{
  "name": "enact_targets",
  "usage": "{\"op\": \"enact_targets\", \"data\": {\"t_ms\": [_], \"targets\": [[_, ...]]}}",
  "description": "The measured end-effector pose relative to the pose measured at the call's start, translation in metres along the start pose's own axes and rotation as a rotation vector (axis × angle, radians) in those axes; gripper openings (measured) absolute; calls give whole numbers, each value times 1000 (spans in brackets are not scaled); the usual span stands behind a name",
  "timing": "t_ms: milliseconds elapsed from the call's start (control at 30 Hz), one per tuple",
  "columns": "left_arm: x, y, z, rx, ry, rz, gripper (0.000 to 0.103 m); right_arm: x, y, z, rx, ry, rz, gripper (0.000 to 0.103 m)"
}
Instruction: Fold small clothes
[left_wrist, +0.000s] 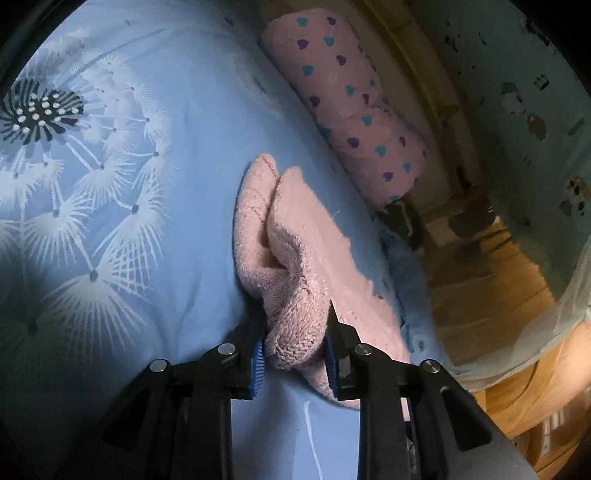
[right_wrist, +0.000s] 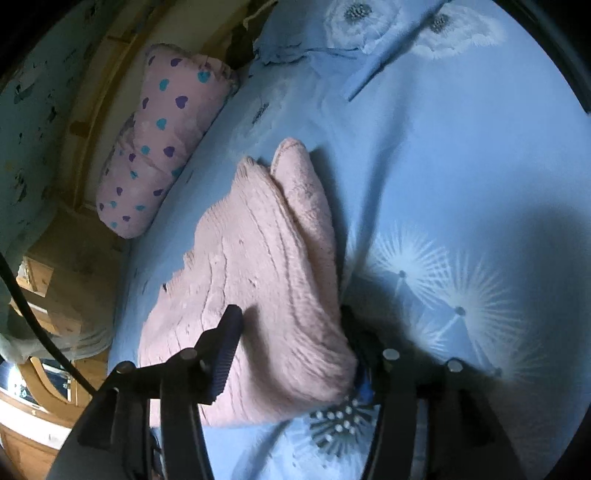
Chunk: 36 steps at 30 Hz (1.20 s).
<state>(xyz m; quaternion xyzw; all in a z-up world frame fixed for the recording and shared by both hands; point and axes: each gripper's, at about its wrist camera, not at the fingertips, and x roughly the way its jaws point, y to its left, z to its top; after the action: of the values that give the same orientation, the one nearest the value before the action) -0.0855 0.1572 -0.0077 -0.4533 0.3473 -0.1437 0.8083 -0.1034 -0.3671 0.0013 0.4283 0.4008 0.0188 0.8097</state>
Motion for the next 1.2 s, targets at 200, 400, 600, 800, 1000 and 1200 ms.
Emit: {"op": "enact_targets", "data": {"t_ms": [200, 400, 600, 800, 1000, 1200], "targets": [[-5, -2, -1, 51, 43, 6, 2, -3, -16, -2, 51, -26, 62, 26], [-15, -5, -3, 56, 46, 36, 1, -11, -18, -7, 70, -21, 65, 25], [-26, -9, -9, 112, 40, 52, 1, -22, -19, -9, 72, -8, 85, 25], [-36, -10, -7, 80, 37, 26, 1, -41, -10, -10, 35, -15, 103, 24], [-47, -14, -8, 81, 40, 30, 1, -61, -2, -11, 2, -22, 102, 23], [-55, -20, -9, 88, 60, 40, 1, -83, -4, -16, -17, -47, 101, 15]]}}
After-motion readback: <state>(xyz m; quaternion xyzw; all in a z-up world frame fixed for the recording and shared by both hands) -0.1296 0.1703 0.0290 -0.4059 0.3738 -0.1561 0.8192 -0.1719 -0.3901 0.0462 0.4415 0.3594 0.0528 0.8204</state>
